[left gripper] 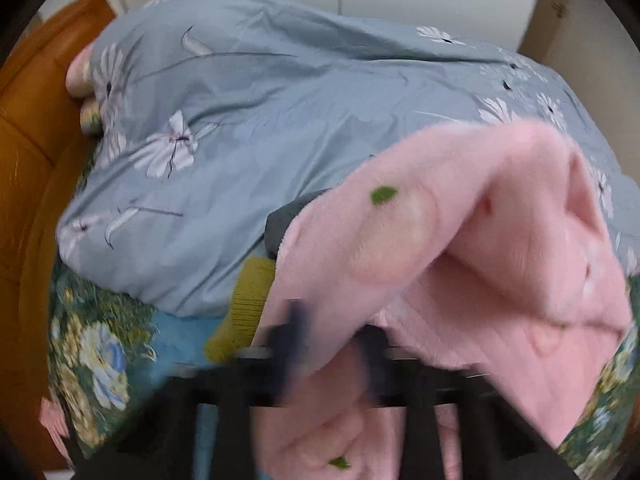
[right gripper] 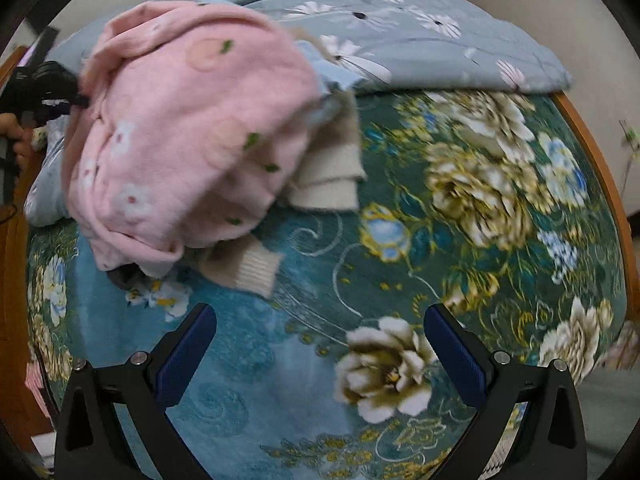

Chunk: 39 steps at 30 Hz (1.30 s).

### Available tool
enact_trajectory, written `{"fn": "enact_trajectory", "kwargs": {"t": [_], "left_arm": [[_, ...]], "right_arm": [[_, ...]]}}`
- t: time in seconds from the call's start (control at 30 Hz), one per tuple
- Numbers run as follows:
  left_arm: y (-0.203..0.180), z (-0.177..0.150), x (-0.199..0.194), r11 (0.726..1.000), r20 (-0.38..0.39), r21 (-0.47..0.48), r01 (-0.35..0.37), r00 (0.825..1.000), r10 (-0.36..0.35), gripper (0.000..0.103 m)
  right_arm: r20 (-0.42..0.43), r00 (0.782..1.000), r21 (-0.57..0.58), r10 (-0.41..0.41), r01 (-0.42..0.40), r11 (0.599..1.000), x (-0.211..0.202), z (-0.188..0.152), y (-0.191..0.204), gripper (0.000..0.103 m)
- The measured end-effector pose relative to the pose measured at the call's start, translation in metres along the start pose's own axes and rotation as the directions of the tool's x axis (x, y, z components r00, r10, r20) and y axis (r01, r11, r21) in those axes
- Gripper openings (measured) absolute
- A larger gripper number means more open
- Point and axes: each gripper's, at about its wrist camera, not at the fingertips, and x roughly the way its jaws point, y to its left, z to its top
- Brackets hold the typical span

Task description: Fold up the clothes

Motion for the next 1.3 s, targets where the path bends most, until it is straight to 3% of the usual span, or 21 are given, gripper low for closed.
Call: {"fn": "enact_trajectory", "kwargs": {"t": [0.03,0.1,0.2,0.3,0.37,0.47,0.53,0.63,0.73,0.87,0.93,0.97,1.0,1.07,1.1,1.2,1.27,1.3], "left_arm": [[0.002,0.002,-0.009,1.0,0.021,-0.024,0.01,1.0,-0.01,0.006],[0.005,0.005,-0.038,0.994,0.07,-0.052,0.096,0.993,-0.092,0.005],[0.003,0.006,-0.105,0.968,0.162,-0.022,0.25,0.956,-0.244,0.005],[0.009,-0.002,-0.186,0.922,0.284,0.057,0.382,0.879,-0.382,0.004],[0.01,-0.011,-0.234,0.905,0.342,0.125,0.408,0.838,-0.425,0.004],[0.012,-0.03,-0.285,0.871,0.378,0.163,0.464,0.786,-0.49,0.004],[0.012,-0.045,-0.317,0.855,0.4,0.189,0.482,0.758,-0.515,0.004],[0.007,-0.07,-0.369,0.825,0.438,0.28,0.491,0.7,-0.564,0.004],[-0.002,-0.097,-0.408,0.806,0.457,0.358,0.471,0.665,-0.591,0.004],[-0.011,-0.13,-0.435,0.787,0.445,0.409,0.462,0.652,-0.614,0.004],[-0.019,-0.146,-0.441,0.78,0.43,0.424,0.46,0.656,-0.621,0.004],[-0.022,-0.152,-0.443,0.779,0.425,0.428,0.459,0.659,-0.621,0.004],[-0.025,-0.157,-0.444,0.779,0.421,0.429,0.457,0.662,-0.62,0.004],[-0.03,-0.168,-0.447,0.779,0.412,0.431,0.454,0.669,-0.618,0.004],[-0.033,-0.173,-0.448,0.78,0.408,0.433,0.453,0.673,-0.617,0.004],[-0.041,-0.189,-0.453,0.78,0.395,0.437,0.448,0.683,-0.614,0.004],[-0.039,-0.195,-0.451,0.786,0.384,0.41,0.462,0.694,-0.609,0.004],[-0.036,-0.196,-0.448,0.786,0.375,0.388,0.481,0.697,-0.612,0.004]], "right_arm": [[0.003,1.0,0.007,0.004,-0.004,1.0,-0.002,0.0,-0.002,0.103],[0.016,1.0,0.019,0.018,-0.018,1.0,-0.007,0.0,-0.006,0.103],[0.048,0.997,0.025,0.053,-0.054,0.998,-0.017,0.001,-0.007,0.103],[0.085,0.991,0.03,0.099,-0.102,0.994,-0.029,-0.001,-0.007,0.103],[0.102,0.986,0.027,0.135,-0.138,0.99,-0.038,-0.004,-0.008,0.103],[0.144,0.969,0.005,0.199,-0.201,0.979,-0.057,-0.013,-0.01,0.103],[0.179,0.941,0.015,0.288,-0.295,0.955,-0.073,-0.016,-0.014,0.103],[0.237,0.87,0.033,0.432,-0.452,0.891,-0.098,-0.02,-0.023,0.103],[0.296,0.774,0.041,0.56,-0.596,0.802,-0.123,-0.025,-0.032,0.103],[0.394,0.573,0.08,0.719,-0.8,0.594,-0.151,-0.014,-0.039,0.103],[0.418,0.508,0.083,0.753,-0.847,0.525,-0.162,-0.007,-0.035,0.103],[0.424,0.49,0.078,0.761,-0.857,0.509,-0.169,-0.002,-0.031,0.103],[0.417,0.5,0.073,0.759,-0.851,0.52,-0.174,0.002,-0.027,0.103],[0.384,0.545,0.075,0.745,-0.823,0.564,-0.178,0.008,-0.019,0.102],[0.372,0.558,0.086,0.742,-0.817,0.571,-0.176,0.009,-0.018,0.1],[0.348,0.587,0.142,0.731,-0.803,0.578,-0.169,0.009,-0.032,0.065],[0.341,0.612,0.173,0.713,-0.786,0.593,-0.167,0.008,-0.045,0.027],[0.358,0.629,0.176,0.69,-0.771,0.612,-0.17,0.01,-0.056,0.021]]}}
